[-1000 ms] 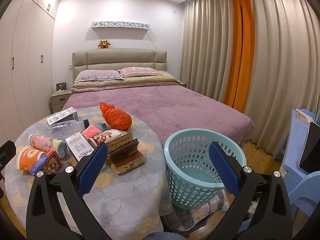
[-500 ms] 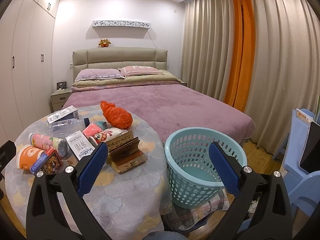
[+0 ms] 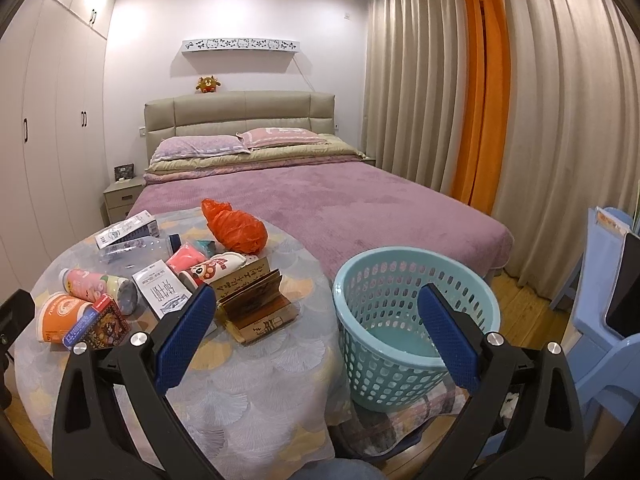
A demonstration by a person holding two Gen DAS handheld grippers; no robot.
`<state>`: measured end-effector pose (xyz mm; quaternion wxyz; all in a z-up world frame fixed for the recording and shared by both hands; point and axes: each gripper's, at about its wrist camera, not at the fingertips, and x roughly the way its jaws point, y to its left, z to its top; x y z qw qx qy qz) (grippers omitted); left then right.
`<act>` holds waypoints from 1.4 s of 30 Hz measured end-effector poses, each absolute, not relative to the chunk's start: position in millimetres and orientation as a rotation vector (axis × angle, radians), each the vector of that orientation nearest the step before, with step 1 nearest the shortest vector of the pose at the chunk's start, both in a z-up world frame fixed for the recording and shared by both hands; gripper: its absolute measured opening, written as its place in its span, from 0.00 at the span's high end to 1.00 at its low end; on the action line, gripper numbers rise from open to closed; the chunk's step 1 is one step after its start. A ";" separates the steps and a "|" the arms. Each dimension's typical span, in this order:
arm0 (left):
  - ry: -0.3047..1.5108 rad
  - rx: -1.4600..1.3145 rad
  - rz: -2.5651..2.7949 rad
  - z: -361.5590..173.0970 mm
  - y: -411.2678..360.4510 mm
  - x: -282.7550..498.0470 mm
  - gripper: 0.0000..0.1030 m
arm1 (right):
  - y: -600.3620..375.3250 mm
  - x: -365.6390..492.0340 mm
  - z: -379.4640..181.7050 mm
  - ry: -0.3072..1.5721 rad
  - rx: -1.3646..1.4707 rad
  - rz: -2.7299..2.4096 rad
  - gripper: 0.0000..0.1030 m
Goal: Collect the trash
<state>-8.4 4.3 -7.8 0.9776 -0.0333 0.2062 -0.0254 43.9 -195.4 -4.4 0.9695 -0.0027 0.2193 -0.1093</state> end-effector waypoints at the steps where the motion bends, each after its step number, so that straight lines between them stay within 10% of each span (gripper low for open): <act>1: 0.416 -0.067 -0.051 -7.9 4.1 -8.4 0.07 | -195.0 44.1 -4.6 0.444 -0.009 -0.222 0.07; 31: 0.456 -0.180 0.120 -12.2 92.9 -3.7 0.07 | -179.2 49.8 -8.9 0.470 -0.051 -0.189 0.09; 42: 0.499 -0.225 0.173 -21.1 128.4 4.6 0.07 | -160.9 64.6 -15.5 0.509 -0.071 -0.117 0.30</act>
